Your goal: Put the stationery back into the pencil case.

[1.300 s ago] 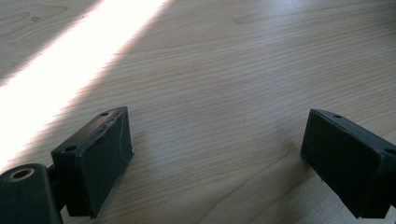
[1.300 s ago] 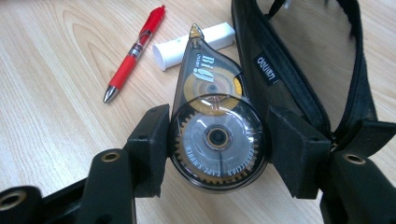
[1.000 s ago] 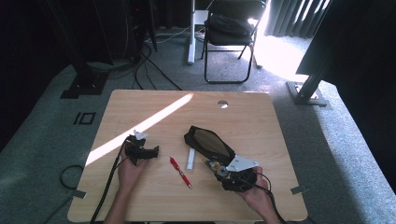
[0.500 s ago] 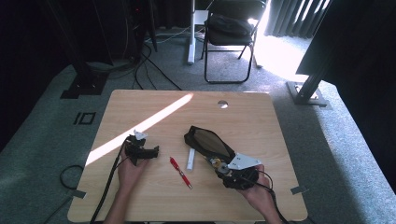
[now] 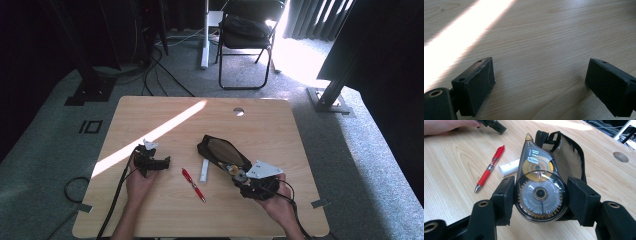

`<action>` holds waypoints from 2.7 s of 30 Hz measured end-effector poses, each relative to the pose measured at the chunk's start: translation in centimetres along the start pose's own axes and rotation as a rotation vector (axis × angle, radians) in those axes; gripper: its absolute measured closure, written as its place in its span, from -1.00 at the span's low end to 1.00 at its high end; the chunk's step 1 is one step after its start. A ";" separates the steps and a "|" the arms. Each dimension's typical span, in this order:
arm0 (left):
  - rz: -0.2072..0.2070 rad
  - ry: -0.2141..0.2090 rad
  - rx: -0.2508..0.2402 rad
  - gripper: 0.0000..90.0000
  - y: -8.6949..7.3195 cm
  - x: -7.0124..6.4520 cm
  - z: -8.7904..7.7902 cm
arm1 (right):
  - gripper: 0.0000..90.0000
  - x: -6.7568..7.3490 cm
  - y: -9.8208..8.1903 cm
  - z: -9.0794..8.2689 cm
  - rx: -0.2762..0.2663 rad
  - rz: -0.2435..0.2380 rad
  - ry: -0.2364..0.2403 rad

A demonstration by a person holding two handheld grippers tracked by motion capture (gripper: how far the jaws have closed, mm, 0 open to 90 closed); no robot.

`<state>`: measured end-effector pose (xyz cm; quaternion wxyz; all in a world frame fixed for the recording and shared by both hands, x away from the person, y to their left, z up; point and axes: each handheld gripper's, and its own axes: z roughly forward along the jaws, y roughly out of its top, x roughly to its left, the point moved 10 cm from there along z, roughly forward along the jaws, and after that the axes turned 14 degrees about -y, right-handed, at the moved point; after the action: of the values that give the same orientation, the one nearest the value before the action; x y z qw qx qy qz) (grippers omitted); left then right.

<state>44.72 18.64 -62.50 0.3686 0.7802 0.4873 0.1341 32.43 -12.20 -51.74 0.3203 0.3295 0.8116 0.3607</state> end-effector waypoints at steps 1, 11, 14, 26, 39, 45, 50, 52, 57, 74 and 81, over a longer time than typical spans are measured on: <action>0.000 0.000 0.000 -0.80 0.0 0.0 0.0 | -0.07 0.0 0.1 0.0 -0.001 0.000 -0.002; 0.000 0.000 0.000 -0.80 0.0 0.0 0.0 | -0.07 -0.7 0.8 -0.2 -0.019 0.003 -0.016; 0.000 0.000 0.000 -0.80 0.0 0.0 0.0 | -0.07 -0.8 1.2 -0.1 -0.026 0.008 -0.017; 0.000 0.000 0.000 -0.80 0.0 0.0 0.0 | -0.07 -1.3 2.5 0.0 -0.052 0.013 -0.023; 0.000 0.000 0.000 -0.80 0.0 0.0 0.0 | -0.07 -2.1 3.4 0.2 -0.068 0.022 -0.042; 0.000 0.000 0.000 -0.80 0.0 0.0 0.0 | -0.07 -2.4 3.6 0.4 -0.069 0.018 -0.049; 0.000 0.000 0.000 -0.80 0.0 0.0 0.0 | -0.07 -2.7 3.9 0.6 -0.071 0.017 -0.057; 0.000 0.000 0.000 -0.80 0.0 0.0 0.0 | -0.07 -2.8 4.0 0.7 -0.071 0.017 -0.059; 0.001 0.000 0.002 -0.80 0.0 0.0 0.0 | -0.07 -3.0 4.1 1.0 -0.069 0.019 -0.061; 0.001 0.000 0.001 -0.80 0.0 0.0 0.0 | -0.07 -3.7 4.1 2.5 -0.056 0.017 -0.087; 0.001 0.000 0.001 -0.80 0.0 0.0 0.0 | -0.07 -3.8 4.1 3.1 -0.052 0.031 -0.080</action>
<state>44.71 18.66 -62.50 0.3679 0.7807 0.4870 0.1340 38.24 -11.83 -49.00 0.3553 0.3480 0.7833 0.3730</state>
